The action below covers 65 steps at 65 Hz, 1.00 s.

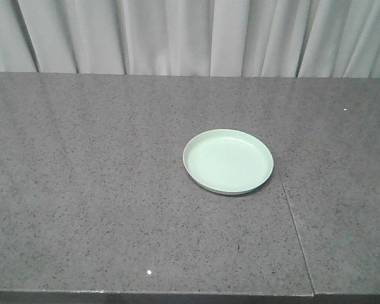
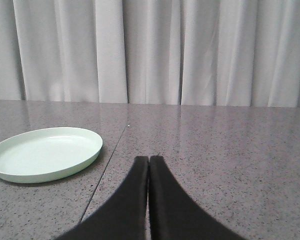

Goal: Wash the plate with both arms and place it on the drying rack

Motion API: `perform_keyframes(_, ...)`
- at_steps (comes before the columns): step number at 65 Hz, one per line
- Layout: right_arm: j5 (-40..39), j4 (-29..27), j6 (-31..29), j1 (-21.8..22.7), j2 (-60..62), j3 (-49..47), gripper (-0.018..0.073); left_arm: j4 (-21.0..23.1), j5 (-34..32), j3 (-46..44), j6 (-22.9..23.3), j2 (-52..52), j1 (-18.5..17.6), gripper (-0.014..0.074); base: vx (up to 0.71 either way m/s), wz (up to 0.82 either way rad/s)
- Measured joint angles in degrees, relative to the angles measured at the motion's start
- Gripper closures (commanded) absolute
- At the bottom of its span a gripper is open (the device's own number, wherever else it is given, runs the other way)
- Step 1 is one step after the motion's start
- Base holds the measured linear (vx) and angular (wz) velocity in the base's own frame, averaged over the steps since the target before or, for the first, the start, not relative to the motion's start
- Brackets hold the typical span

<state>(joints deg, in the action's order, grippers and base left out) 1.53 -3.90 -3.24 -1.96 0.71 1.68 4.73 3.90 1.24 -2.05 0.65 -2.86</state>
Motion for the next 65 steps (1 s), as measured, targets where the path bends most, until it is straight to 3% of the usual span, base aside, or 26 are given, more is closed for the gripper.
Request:
perform_keyframes(46, -2.3, -0.1, 0.3, 0.0, 0.0, -0.6, 0.0564, 0.0, 0.0, 0.0, 0.0, 0.0, 0.0, 0.0603, 0.00, 0.00)
perform_keyframes(65, 9.7, -0.1, 0.2, 0.0, -7.3, -18.7, 0.0560, 0.0, 0.0, 0.0, 0.0, 0.0, 0.0, 0.0603, 0.00, 0.00)
